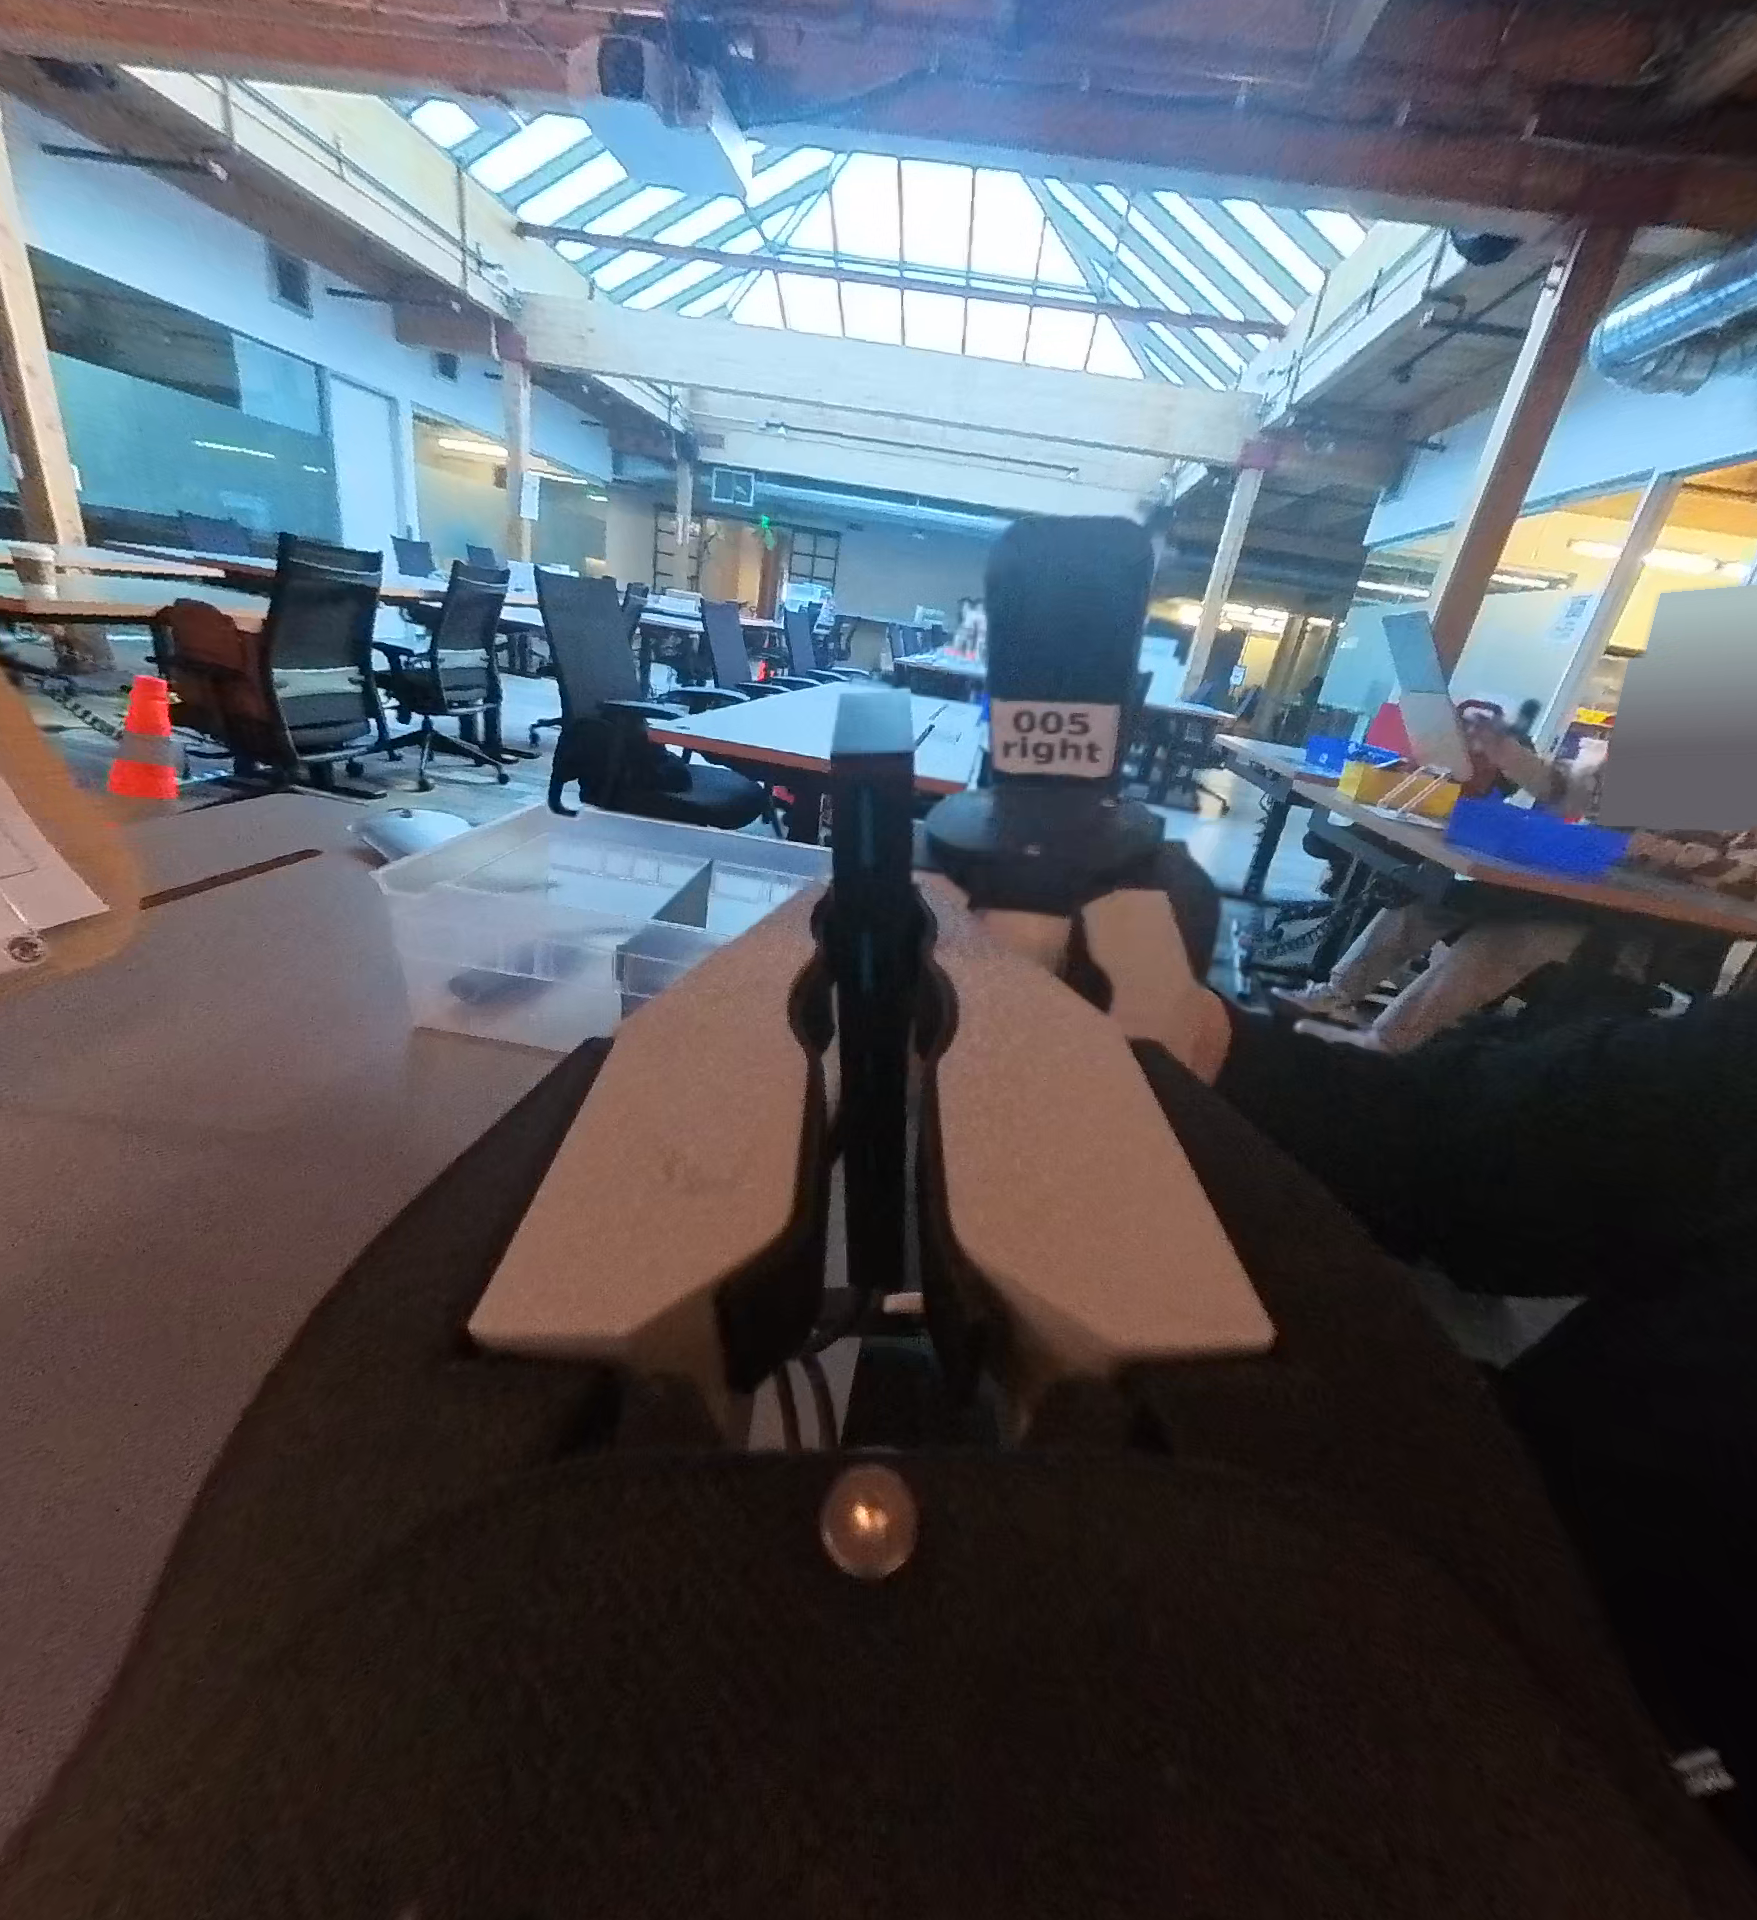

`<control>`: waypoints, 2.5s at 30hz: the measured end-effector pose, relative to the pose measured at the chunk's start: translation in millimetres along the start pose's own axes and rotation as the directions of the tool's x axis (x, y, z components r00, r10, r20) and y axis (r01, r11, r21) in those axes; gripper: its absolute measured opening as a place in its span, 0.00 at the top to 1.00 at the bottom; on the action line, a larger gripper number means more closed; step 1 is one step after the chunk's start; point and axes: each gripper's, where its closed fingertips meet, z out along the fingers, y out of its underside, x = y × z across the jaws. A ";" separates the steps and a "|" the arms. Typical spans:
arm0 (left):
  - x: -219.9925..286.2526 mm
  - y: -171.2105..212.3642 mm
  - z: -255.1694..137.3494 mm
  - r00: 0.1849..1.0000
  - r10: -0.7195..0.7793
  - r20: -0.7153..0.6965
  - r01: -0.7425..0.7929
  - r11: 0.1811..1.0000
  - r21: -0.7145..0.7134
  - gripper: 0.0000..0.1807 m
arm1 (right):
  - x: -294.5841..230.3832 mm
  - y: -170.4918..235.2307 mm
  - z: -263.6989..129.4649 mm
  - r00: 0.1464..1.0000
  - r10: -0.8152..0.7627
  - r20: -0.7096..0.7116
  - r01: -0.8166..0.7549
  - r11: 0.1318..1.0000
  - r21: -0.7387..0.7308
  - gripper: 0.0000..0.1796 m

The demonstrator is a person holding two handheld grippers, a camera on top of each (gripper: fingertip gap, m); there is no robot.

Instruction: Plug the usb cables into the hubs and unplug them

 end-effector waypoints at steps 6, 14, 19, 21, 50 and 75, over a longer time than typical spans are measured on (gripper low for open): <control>3.0 -2.4 -6.8 0.998 0.047 0.036 -0.045 0.998 -0.036 0.90 | 14.0 4.1 12.7 1.000 -0.004 -0.029 0.003 1.000 -0.023 0.96; -53.2 -47.5 -73.7 0.940 -0.005 0.342 -0.044 0.990 0.133 1.00 | 103.3 -74.1 -112.7 0.787 -0.264 -0.558 0.225 0.964 -0.139 0.96; -39.9 -40.0 -59.1 0.960 -0.012 0.278 -0.013 0.996 0.088 0.94 | 208.7 -98.7 -241.0 0.546 -0.254 -0.798 0.165 0.967 -0.195 0.96; -40.1 -31.2 -49.9 0.956 0.023 0.293 -0.035 0.999 0.036 0.85 | 241.6 -76.2 -265.9 0.543 -0.188 -0.818 0.089 0.982 -0.166 0.96; -108.6 45.2 -179.9 0.625 0.301 0.720 0.125 0.872 -0.474 0.50 | 127.5 105.4 -221.7 0.690 0.064 -0.721 -0.166 0.984 -0.071 0.39; -134.3 52.1 -235.0 0.374 0.377 0.847 0.130 0.883 -0.450 0.98 | 145.1 131.8 -95.8 0.503 -0.046 -0.863 -0.315 0.920 -0.232 0.91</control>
